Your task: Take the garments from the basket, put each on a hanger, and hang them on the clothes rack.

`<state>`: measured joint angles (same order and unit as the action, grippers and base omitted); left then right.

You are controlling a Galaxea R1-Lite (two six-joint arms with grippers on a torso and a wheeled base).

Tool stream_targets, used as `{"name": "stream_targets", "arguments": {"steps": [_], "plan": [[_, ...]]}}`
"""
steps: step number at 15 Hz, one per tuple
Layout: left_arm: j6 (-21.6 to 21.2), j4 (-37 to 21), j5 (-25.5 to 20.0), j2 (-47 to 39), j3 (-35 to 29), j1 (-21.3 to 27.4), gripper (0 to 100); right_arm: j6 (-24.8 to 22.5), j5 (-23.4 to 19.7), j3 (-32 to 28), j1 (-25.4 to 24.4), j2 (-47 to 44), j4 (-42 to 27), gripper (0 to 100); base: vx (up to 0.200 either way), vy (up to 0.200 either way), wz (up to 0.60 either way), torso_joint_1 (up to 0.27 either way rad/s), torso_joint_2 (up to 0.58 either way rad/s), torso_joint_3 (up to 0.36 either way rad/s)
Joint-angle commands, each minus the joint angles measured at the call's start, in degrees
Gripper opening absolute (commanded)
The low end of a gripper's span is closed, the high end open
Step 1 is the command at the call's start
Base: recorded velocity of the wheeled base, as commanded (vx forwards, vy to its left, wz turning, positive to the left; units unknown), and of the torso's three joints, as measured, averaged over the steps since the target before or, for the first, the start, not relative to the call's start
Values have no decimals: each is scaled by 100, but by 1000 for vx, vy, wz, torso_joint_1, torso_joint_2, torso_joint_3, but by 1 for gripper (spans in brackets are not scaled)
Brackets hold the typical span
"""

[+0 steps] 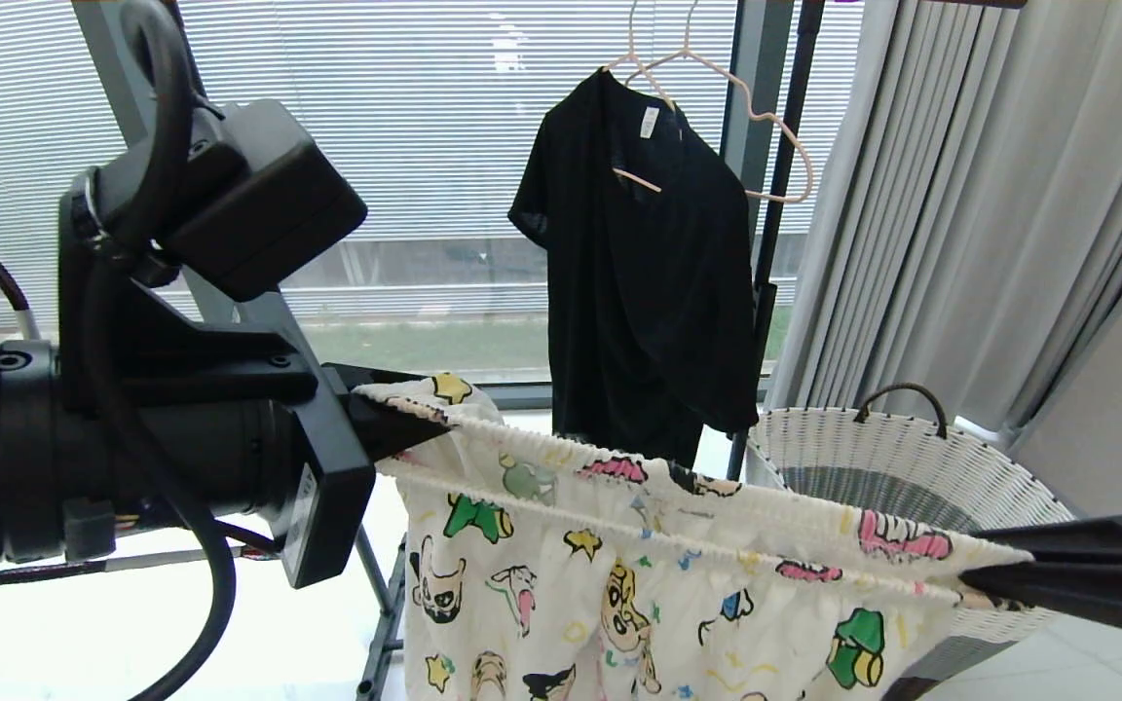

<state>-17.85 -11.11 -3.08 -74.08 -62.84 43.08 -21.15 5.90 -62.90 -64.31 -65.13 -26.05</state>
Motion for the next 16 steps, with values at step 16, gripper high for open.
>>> {"name": "stream_targets", "arguments": {"steps": [16], "plan": [[1943, -1236, 1451, 825, 1037, 1414, 0, -3, -546, -2156, 1597, -1766, 417, 0, 0, 0, 0, 0, 0, 0]]}}
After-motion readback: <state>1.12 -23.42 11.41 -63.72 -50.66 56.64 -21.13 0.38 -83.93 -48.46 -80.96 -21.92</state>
